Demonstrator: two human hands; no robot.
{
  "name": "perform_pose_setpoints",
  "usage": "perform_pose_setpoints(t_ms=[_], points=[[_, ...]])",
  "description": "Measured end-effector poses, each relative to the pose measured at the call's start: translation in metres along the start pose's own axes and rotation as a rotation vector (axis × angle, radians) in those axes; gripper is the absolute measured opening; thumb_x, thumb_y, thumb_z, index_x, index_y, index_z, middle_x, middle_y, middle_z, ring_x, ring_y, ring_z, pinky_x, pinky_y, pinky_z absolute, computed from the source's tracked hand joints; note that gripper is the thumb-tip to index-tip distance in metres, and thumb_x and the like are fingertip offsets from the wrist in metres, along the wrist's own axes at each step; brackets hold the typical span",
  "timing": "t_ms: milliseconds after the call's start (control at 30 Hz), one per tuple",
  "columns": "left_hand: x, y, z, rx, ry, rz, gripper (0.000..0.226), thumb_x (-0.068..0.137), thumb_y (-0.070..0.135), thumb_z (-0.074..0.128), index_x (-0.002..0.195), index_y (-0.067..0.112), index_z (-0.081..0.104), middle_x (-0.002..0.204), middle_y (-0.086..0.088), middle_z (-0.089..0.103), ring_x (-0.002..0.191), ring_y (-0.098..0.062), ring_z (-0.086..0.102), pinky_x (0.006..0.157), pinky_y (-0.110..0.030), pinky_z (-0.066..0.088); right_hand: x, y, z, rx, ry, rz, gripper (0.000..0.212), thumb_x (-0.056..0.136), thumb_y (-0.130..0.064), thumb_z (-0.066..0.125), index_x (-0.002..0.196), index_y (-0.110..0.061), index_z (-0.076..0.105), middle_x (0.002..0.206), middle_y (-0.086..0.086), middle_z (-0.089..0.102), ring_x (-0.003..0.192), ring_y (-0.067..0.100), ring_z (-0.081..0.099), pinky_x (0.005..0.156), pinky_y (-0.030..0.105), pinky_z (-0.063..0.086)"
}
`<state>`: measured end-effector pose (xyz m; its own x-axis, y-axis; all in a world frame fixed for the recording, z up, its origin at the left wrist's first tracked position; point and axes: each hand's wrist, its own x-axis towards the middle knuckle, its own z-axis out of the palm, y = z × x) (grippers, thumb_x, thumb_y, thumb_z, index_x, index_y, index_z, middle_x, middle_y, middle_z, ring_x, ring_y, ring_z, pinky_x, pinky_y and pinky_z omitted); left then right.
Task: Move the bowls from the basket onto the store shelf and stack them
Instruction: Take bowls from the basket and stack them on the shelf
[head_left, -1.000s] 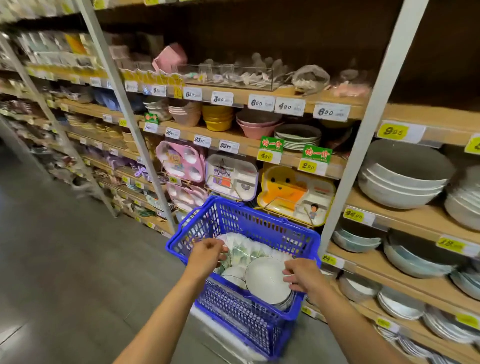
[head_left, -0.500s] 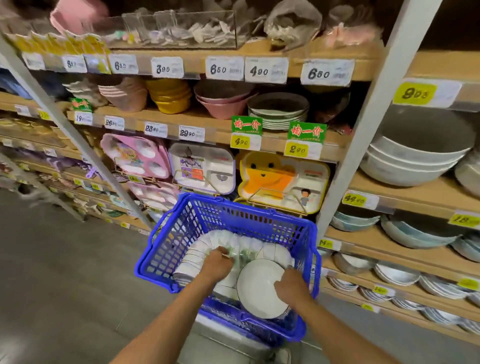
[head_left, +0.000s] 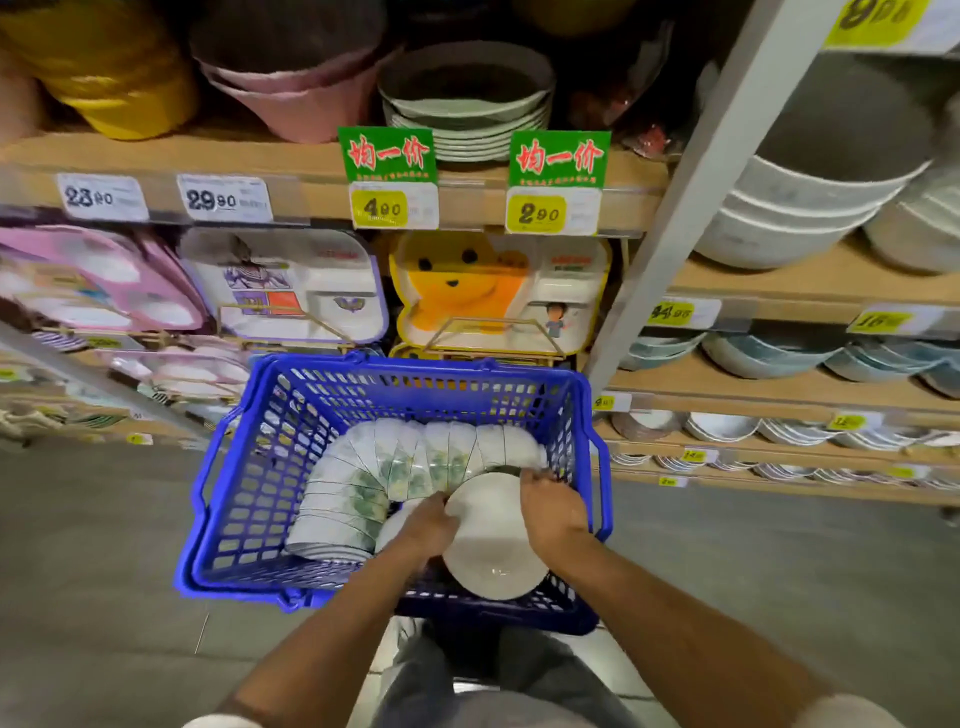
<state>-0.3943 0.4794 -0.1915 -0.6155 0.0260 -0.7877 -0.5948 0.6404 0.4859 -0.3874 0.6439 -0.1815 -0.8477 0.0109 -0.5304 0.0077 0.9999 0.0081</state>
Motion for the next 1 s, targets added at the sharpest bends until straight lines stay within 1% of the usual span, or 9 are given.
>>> perform_pose_setpoints(t_ms=[200, 333, 433, 533, 667, 733, 800, 900, 1000], points=[[0.011, 0.002, -0.009, 0.179, -0.116, 0.176, 0.061, 0.088, -0.004, 0.04, 0.145, 0.015, 0.039, 0.134, -0.013, 0.056, 0.12, -0.03, 0.054, 0.098, -0.038, 0.047, 0.0, -0.006, 0.001, 0.038, -0.014, 0.071, 0.057, 0.093, 0.008, 0.039, 0.146, -0.006, 0.026, 0.137, 0.021, 0.047, 0.115, 0.034, 0.059, 0.09, 0.041, 0.05], [0.006, 0.002, -0.015, 0.097, -0.173, 0.222, 0.07, 0.089, -0.006, 0.033, 0.151, 0.028, 0.029, 0.141, -0.007, 0.048, 0.115, -0.022, 0.049, 0.08, -0.028, 0.05, -0.005, -0.007, 0.001, 0.091, -0.039, 0.107, 0.069, 0.089, 0.007, 0.052, 0.149, -0.009, 0.021, 0.143, 0.019, 0.039, 0.119, 0.034, 0.056, 0.093, 0.042, 0.05], [-0.003, 0.004, -0.017, 0.037, -0.185, 0.23, 0.07, 0.09, -0.005, 0.033, 0.15, 0.031, 0.031, 0.137, -0.007, 0.051, 0.118, -0.027, 0.051, 0.088, -0.04, 0.055, -0.013, -0.007, 0.002, 0.116, -0.027, 0.121, 0.071, 0.088, 0.005, 0.051, 0.15, -0.011, 0.02, 0.145, 0.017, 0.037, 0.12, 0.033, 0.055, 0.093, 0.041, 0.049], [-0.013, 0.008, -0.021, -0.039, -0.177, 0.205, 0.066, 0.092, -0.003, 0.031, 0.144, 0.035, 0.037, 0.132, -0.004, 0.054, 0.111, -0.027, 0.054, 0.074, -0.039, 0.058, -0.02, -0.006, 0.001, 0.134, -0.005, 0.147, 0.063, 0.09, 0.002, 0.047, 0.148, -0.009, 0.025, 0.14, 0.016, 0.041, 0.117, 0.032, 0.056, 0.092, 0.041, 0.05], [-0.027, 0.015, -0.039, -0.098, -0.195, 0.241, 0.067, 0.091, -0.008, 0.032, 0.147, 0.03, 0.036, 0.138, -0.005, 0.051, 0.108, -0.02, 0.053, 0.055, -0.018, 0.055, -0.031, -0.005, -0.007, 0.242, 0.001, 0.21, 0.063, 0.091, -0.002, 0.041, 0.15, -0.015, 0.023, 0.14, 0.013, 0.043, 0.118, 0.033, 0.055, 0.09, 0.043, 0.05], [-0.035, 0.023, -0.053, -0.168, -0.21, 0.211, 0.062, 0.092, -0.006, 0.034, 0.142, 0.031, 0.04, 0.136, -0.005, 0.052, 0.106, -0.024, 0.057, 0.049, -0.022, 0.056, -0.036, -0.004, -0.015, 0.338, 0.02, 0.25, 0.059, 0.091, -0.008, 0.041, 0.148, -0.018, 0.027, 0.135, 0.012, 0.048, 0.115, 0.034, 0.056, 0.088, 0.042, 0.049], [-0.046, 0.034, -0.068, -0.28, -0.232, 0.2, 0.05, 0.093, -0.002, 0.04, 0.127, 0.034, 0.048, 0.121, 0.002, 0.06, 0.099, -0.026, 0.064, 0.05, -0.033, 0.058, -0.04, 0.0, -0.027, 0.517, 0.038, 0.256, 0.053, 0.093, -0.014, 0.043, 0.145, -0.018, 0.029, 0.13, 0.012, 0.053, 0.114, 0.032, 0.056, 0.088, 0.039, 0.048], [-0.063, 0.057, -0.089, -0.401, -0.246, 0.271, 0.044, 0.093, -0.001, 0.047, 0.108, 0.04, 0.054, 0.095, 0.011, 0.067, 0.078, -0.022, 0.07, 0.048, -0.031, 0.056, -0.052, 0.0, -0.053, 1.101, 0.056, 0.234, 0.043, 0.096, -0.015, 0.043, 0.139, -0.02, 0.037, 0.126, 0.01, 0.057, 0.111, 0.029, 0.057, 0.086, 0.041, 0.052], [-0.079, 0.085, -0.111, -0.453, -0.237, 0.318, 0.054, 0.089, -0.008, 0.038, 0.12, 0.035, 0.048, 0.103, 0.005, 0.06, 0.083, -0.031, 0.067, 0.05, -0.036, 0.058, -0.066, -0.01, -0.091, 1.653, 0.213, 0.145, 0.042, 0.096, -0.01, 0.044, 0.137, -0.022, 0.046, 0.123, 0.005, 0.061, 0.112, 0.024, 0.059, 0.09, 0.041, 0.055]])
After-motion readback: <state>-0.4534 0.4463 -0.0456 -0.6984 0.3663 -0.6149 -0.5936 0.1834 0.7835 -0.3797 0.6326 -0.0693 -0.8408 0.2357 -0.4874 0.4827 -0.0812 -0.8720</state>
